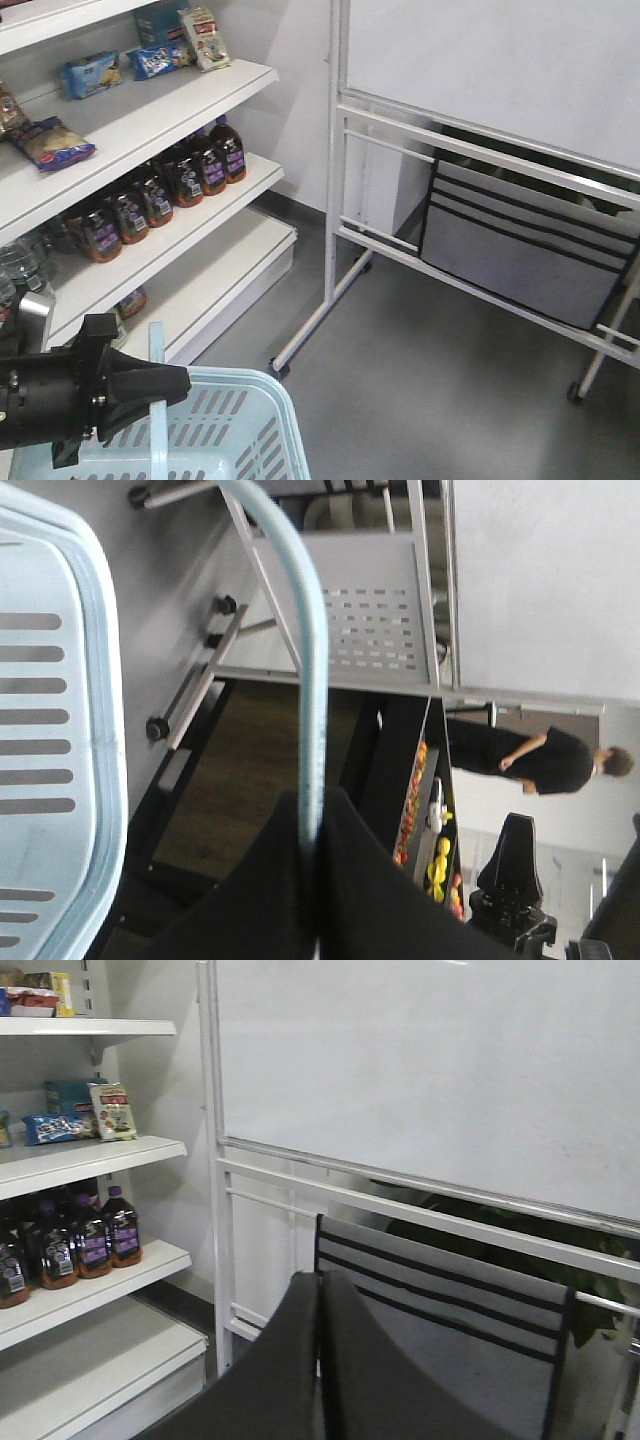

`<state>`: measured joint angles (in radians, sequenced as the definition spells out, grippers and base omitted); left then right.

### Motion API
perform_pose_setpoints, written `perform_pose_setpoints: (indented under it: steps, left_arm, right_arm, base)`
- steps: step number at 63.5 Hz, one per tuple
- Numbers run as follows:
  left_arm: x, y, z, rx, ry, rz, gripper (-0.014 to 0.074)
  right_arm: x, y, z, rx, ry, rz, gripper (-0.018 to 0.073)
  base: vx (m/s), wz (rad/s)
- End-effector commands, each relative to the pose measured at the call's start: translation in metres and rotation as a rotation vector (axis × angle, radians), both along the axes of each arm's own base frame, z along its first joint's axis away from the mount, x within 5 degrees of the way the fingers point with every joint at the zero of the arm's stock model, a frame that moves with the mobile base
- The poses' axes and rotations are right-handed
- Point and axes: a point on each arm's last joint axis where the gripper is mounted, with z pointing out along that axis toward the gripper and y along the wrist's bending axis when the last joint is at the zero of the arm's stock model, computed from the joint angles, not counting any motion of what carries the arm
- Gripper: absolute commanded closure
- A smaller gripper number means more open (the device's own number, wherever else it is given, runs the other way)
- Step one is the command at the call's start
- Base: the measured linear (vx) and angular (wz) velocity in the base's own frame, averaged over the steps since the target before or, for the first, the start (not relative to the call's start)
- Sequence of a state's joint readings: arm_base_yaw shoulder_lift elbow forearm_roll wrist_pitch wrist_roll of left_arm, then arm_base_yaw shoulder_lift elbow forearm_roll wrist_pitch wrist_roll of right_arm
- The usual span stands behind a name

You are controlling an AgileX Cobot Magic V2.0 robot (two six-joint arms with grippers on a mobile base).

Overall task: Place coke in basket with both arms
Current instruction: 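Turn the base toward the white drink shelves holding the basket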

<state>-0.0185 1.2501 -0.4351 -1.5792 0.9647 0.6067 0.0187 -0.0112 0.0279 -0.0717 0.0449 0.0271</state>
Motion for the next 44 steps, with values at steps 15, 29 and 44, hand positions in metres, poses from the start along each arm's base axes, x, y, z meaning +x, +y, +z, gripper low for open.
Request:
perform_pose_setpoints:
  steps: [15, 29, 44]
  left_arm:
    - [0.0016, -0.0028, 0.0166, -0.093, -0.048, 0.002, 0.0602]
    - [0.0016, -0.0028, 0.0166, -0.093, -0.048, 0.002, 0.0602]
    - [0.0016, -0.0028, 0.0166, -0.093, -0.048, 0.002, 0.0602]
  right_arm:
    - [-0.0010, 0.0002, 0.0045, -0.006, -0.077, 0.000, 0.0569]
    - [-0.0010, 0.0002, 0.0045, -0.006, -0.077, 0.000, 0.0569]
    - [-0.0010, 0.0002, 0.0045, -0.006, -0.077, 0.000, 0.0569]
  base:
    - [0.09, 0.36]
    - [0.09, 0.35]
    - [0.11, 0.43]
